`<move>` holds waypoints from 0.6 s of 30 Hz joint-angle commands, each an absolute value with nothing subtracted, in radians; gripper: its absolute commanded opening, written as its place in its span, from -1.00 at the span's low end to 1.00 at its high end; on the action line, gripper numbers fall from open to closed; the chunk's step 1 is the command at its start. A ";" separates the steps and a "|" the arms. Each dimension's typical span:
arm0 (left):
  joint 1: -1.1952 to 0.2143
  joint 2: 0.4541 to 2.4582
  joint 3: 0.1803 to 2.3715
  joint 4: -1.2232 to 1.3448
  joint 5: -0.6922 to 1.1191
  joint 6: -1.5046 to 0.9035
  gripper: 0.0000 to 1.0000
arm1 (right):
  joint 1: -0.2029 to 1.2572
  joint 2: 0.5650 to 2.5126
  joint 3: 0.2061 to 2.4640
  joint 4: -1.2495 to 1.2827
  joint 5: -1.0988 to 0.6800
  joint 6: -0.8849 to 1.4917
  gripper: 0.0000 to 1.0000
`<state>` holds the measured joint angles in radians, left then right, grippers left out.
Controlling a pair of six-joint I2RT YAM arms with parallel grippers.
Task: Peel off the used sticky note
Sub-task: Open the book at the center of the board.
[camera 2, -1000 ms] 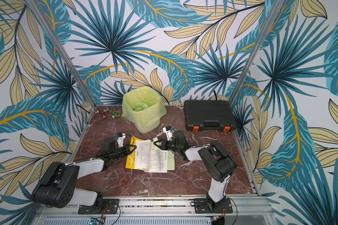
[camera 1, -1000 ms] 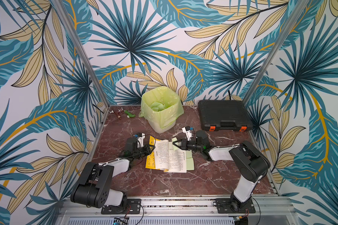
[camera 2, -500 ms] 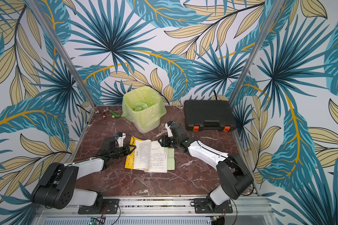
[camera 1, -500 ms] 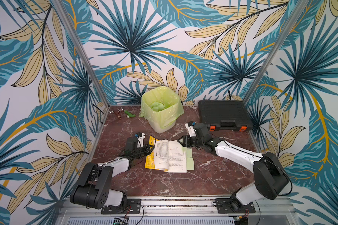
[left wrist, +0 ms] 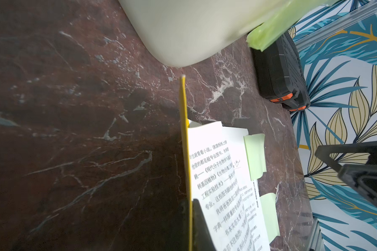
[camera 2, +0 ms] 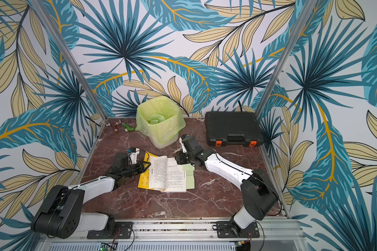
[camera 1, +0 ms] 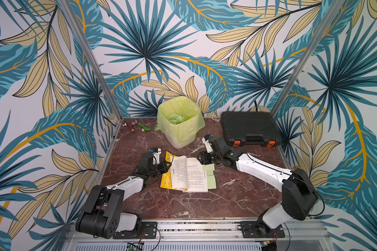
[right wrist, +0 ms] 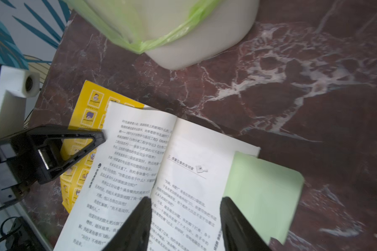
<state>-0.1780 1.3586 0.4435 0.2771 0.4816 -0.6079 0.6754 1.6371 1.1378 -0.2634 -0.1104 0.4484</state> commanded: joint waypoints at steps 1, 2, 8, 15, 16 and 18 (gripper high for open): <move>-0.176 1.339 0.461 0.237 0.444 -0.574 -1.00 | 0.714 1.728 1.136 -0.249 -0.223 0.458 0.07; -0.176 1.339 0.464 0.233 0.444 -0.573 -1.00 | 0.717 1.744 1.139 -0.231 -0.249 0.471 0.05; -0.176 1.331 0.480 0.213 0.448 -0.569 -1.00 | 0.735 1.849 1.186 -0.138 -0.326 0.521 -0.07; -0.176 1.289 0.500 0.167 0.440 -0.557 -0.74 | 0.759 1.915 1.222 -0.109 -0.353 0.535 -0.10; -0.176 1.283 0.503 0.160 0.440 -0.558 -0.62 | 0.760 1.919 1.225 -0.109 -0.353 0.535 -0.10; -0.175 1.265 0.509 0.141 0.434 -0.563 -0.28 | 0.763 1.931 1.232 -0.106 -0.353 0.537 -0.08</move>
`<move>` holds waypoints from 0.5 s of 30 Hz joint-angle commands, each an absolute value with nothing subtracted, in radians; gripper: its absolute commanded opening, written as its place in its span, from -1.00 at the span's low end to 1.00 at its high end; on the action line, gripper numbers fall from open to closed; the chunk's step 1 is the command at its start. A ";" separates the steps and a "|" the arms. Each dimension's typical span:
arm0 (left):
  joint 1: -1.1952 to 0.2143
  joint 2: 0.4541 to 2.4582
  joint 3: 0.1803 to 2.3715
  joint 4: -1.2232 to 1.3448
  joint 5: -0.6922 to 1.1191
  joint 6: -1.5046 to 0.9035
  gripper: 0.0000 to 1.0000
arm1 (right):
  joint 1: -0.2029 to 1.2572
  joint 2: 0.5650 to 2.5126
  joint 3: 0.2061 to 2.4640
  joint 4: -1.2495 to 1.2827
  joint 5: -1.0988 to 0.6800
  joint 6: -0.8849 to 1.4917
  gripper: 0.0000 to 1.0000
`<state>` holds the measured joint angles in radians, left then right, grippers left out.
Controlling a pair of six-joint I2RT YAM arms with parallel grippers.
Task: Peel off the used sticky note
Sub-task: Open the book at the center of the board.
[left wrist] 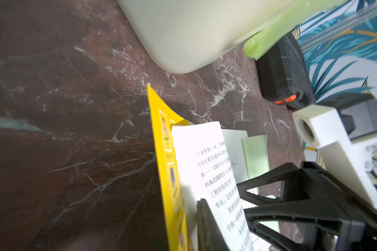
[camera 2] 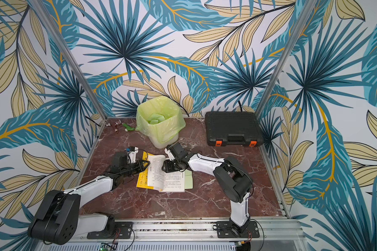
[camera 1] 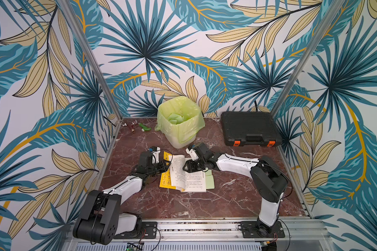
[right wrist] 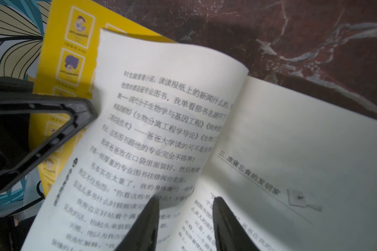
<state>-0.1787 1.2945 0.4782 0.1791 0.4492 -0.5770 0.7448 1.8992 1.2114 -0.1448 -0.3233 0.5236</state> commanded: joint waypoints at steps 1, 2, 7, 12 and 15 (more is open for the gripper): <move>-0.176 1.251 0.511 0.133 0.431 -0.565 -0.11 | 0.765 1.936 1.234 -0.106 -0.351 0.537 -0.06; -0.176 1.236 0.515 0.120 0.424 -0.567 0.09 | 0.766 1.940 1.235 -0.105 -0.350 0.539 -0.05; -0.176 1.119 0.537 0.019 0.386 -0.553 0.54 | 0.773 1.967 1.255 -0.106 -0.350 0.540 -0.01; -0.179 1.036 0.555 -0.042 0.427 -0.544 0.15 | 0.779 2.001 1.291 -0.122 -0.353 0.539 -0.01; -0.196 1.041 0.561 -0.049 0.474 -0.541 -0.17 | 0.782 2.024 1.314 -0.128 -0.360 0.541 -0.05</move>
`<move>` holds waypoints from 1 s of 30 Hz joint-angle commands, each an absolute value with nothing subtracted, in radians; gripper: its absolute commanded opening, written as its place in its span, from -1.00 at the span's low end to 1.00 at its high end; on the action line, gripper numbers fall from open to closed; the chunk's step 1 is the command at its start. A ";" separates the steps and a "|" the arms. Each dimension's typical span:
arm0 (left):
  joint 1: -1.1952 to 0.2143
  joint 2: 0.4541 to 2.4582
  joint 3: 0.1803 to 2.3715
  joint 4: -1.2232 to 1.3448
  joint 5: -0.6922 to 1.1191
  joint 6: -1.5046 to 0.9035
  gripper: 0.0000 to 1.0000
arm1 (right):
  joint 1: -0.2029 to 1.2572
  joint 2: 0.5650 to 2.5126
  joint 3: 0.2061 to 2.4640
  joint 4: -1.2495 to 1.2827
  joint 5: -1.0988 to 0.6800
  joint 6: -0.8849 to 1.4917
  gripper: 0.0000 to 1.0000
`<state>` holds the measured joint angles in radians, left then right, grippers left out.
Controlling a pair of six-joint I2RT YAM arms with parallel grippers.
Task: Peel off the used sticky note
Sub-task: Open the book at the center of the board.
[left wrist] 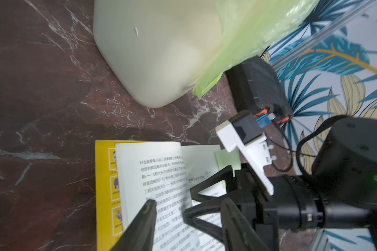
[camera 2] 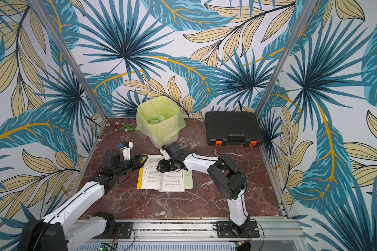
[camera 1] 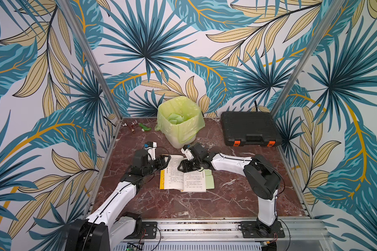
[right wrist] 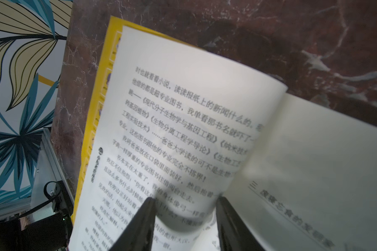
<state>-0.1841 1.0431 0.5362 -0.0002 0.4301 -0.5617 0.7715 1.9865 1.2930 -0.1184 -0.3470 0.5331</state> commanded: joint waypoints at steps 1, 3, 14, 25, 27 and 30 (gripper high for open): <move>-0.207 1.049 0.562 -0.049 0.487 -0.537 -0.26 | 0.782 2.029 1.321 -0.127 -0.362 0.542 -0.09; -0.227 1.071 0.564 -0.051 0.503 -0.531 -0.37 | 0.784 2.038 1.329 -0.126 -0.367 0.546 -0.18; -0.307 1.245 0.514 0.088 0.528 -0.563 -0.42 | 0.784 2.046 1.327 -0.099 -0.367 0.570 -0.40; -0.308 1.378 0.526 0.104 0.508 -0.528 -0.44 | 0.752 1.930 1.279 -0.167 -0.301 0.515 -0.27; -0.308 1.388 0.534 0.099 0.504 -0.524 -0.44 | 0.732 1.893 1.261 -0.182 -0.288 0.499 -0.23; -0.307 1.413 0.546 0.093 0.497 -0.512 -0.44 | 0.688 1.840 1.239 -0.245 -0.274 0.470 -0.17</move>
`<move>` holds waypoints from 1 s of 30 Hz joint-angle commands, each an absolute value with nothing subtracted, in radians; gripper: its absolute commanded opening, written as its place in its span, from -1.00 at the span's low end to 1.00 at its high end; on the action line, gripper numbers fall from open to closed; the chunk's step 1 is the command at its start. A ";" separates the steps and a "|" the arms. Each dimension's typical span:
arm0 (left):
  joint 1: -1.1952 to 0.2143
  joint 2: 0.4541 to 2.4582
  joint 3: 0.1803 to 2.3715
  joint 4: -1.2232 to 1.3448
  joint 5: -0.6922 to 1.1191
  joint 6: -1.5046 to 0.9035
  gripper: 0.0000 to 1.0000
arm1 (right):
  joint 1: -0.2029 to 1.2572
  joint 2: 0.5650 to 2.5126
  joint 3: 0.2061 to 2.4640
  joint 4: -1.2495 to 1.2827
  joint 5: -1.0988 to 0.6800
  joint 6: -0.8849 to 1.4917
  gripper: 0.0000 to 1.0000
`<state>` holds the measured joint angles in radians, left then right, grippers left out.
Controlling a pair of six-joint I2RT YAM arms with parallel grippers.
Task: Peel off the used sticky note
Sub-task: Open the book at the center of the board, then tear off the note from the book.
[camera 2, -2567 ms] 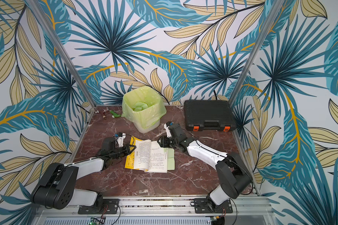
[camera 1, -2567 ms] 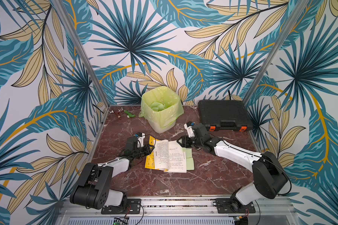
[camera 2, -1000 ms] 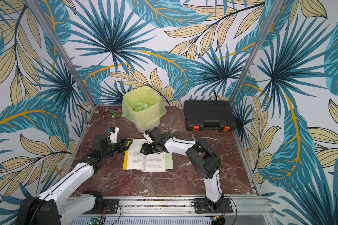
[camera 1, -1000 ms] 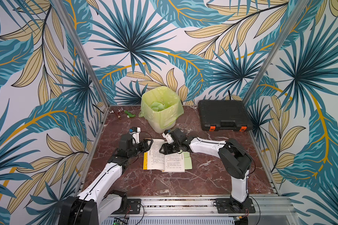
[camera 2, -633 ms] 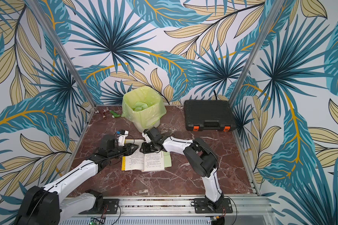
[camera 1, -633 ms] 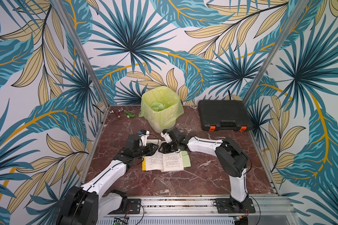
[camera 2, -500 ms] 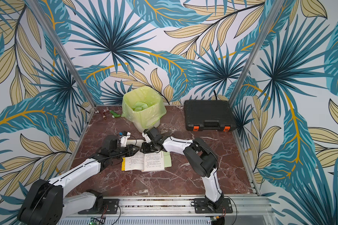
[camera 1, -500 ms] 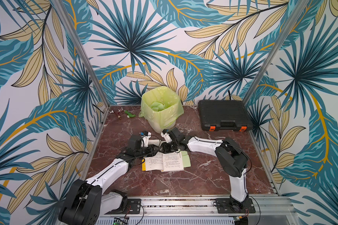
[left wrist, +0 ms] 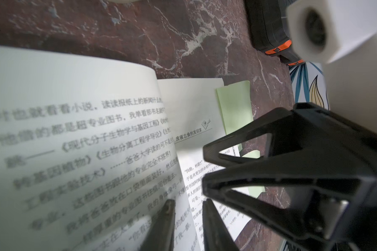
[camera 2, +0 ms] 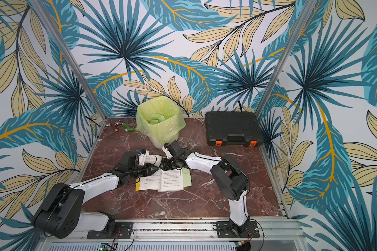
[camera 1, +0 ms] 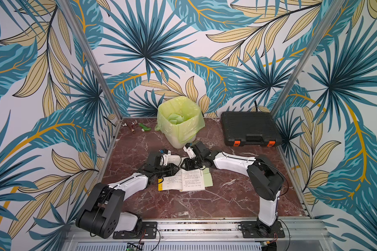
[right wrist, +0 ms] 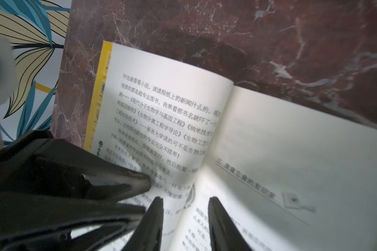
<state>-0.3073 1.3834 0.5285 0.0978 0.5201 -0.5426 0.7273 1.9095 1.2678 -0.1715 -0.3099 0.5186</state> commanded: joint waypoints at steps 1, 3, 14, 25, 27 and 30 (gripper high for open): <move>-0.308 1.422 0.552 0.092 0.499 -0.509 -0.44 | 0.668 1.823 1.231 -0.267 -0.264 0.460 -0.16; -0.308 1.437 0.561 0.091 0.501 -0.503 -0.44 | 0.630 1.793 1.213 -0.299 -0.241 0.440 -0.15; -0.308 1.465 0.593 0.057 0.492 -0.474 -0.44 | 0.451 1.740 1.183 -0.430 -0.183 0.348 0.03; -0.308 1.466 0.600 0.043 0.484 -0.469 -0.43 | 0.416 1.872 1.223 -0.395 -0.254 0.335 0.17; -0.307 1.466 0.603 0.040 0.485 -0.469 -0.43 | 0.415 1.891 1.239 -0.389 -0.251 0.331 0.17; -0.308 1.466 0.606 0.039 0.485 -0.469 -0.43 | 0.415 1.920 1.259 -0.382 -0.260 0.332 0.11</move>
